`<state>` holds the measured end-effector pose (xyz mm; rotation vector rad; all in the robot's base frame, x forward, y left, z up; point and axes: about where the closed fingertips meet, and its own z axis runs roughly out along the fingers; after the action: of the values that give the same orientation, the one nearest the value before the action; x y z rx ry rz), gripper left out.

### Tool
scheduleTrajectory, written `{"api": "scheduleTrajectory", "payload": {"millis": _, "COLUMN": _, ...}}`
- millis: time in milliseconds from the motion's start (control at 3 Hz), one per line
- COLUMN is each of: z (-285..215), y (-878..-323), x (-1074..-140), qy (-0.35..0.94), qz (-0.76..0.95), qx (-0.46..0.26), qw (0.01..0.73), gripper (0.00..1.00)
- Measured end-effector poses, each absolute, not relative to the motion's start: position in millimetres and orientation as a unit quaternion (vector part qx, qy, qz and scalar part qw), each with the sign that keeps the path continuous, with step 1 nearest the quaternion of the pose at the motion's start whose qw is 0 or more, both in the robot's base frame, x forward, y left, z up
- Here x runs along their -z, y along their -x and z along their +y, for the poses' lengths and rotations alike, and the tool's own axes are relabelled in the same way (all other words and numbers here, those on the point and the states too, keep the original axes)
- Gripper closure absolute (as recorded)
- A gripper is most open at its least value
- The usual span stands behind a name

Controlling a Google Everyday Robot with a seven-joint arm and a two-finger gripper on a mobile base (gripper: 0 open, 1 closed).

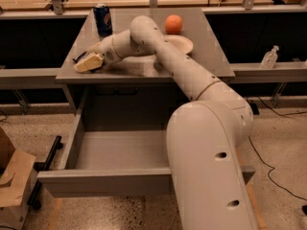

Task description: Place rxbar blueberry into top drawer

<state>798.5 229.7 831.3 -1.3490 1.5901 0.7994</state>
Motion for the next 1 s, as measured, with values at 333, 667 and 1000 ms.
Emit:
{"api": "scheduleTrajectory", "payload": {"millis": 333, "z": 224.5, "y": -797.9, "x": -832.9, "qy": 0.541, "qz": 0.643, "qx": -0.318, "qw": 0.44, "gripper": 0.88}}
{"api": "scheduleTrajectory", "payload": {"millis": 667, "z": 199.4, "y": -788.0, "x": -836.2, "qy": 0.532, "qz": 0.651, "qx": -0.316, "qw": 0.44, "gripper": 1.0}}
{"api": "scheduleTrajectory", "payload": {"millis": 1000, "z": 144.6, "y": -755.5, "x": -846.2, "qy": 0.524, "qz": 0.666, "qx": -0.311, "qw": 0.431, "gripper": 1.0}}
